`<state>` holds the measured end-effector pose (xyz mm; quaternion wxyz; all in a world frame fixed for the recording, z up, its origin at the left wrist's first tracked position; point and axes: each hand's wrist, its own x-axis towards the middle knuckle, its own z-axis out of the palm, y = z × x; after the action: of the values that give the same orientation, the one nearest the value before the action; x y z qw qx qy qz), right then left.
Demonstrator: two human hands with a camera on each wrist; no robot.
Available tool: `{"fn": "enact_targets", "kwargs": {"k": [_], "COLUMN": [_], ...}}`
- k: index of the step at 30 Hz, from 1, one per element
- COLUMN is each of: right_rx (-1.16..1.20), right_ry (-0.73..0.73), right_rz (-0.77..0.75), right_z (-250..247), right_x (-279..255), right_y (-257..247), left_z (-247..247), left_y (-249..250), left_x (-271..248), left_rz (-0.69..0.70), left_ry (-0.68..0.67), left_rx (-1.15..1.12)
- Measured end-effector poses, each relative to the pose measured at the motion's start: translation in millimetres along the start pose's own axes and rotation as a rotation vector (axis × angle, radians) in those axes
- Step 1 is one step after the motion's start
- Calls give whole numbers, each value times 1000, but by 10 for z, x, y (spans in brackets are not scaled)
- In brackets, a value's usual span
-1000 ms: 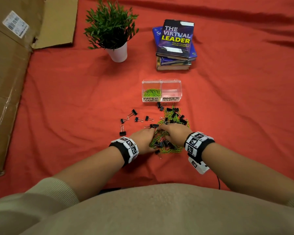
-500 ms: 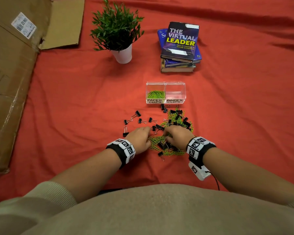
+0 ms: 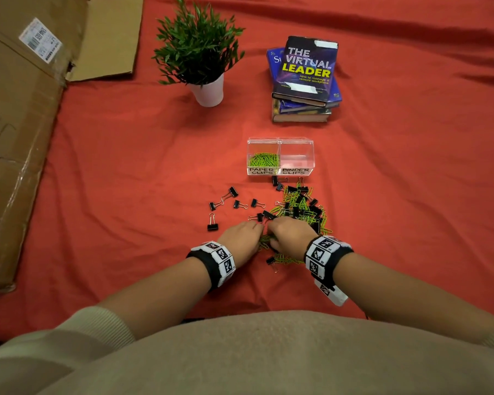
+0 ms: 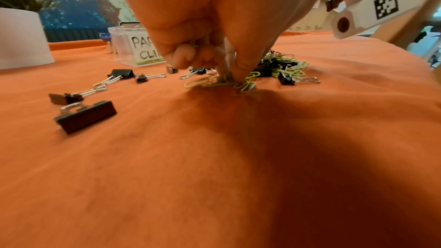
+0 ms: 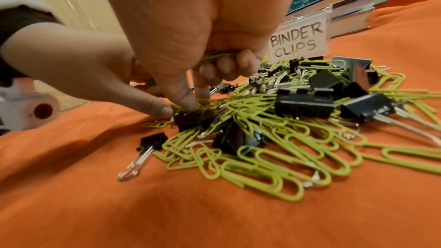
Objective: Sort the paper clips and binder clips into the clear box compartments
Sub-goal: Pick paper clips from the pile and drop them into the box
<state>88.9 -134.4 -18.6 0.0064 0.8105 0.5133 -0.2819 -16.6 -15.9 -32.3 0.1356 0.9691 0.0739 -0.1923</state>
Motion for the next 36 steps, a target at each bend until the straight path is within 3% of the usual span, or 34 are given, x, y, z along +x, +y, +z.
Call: {"fn": "enact_targets", "kwargs": {"k": [8,12,16,20,22,25,30,32,36], "right_rx": [84,380,673,937,890,556,95,70,246], "right_ry": [-64,-116,-135,-29,32,111,60,65,183], "right_rz": [69,110,225,290,294,282,243,208,166], "right_z": [11,-258,-667,-1085,-1249,-1350,-1274,-1232,-1235], "right_x": [30,79,190,432,626,972,1256,1277,1141], "right_y": [-13,57,218,316,315,235,83,117,268], "left_z": [27,34,-23,-118,-160,-235,-430,-555,-877], "left_y": [32,13,-54,-182,-229,-273,-351,-385,-436], "left_x": [0,5,22,60,65,80,176,263,530], "left_rz": [16,20,-29,-89,-119,-173,-201,-198,-161], "left_ry": [-43,-70,-58,-36,-44,-67,-73,-62,17], "left_rx": [168,151,-13,-236,-302,-375,-415,-402,-370]}}
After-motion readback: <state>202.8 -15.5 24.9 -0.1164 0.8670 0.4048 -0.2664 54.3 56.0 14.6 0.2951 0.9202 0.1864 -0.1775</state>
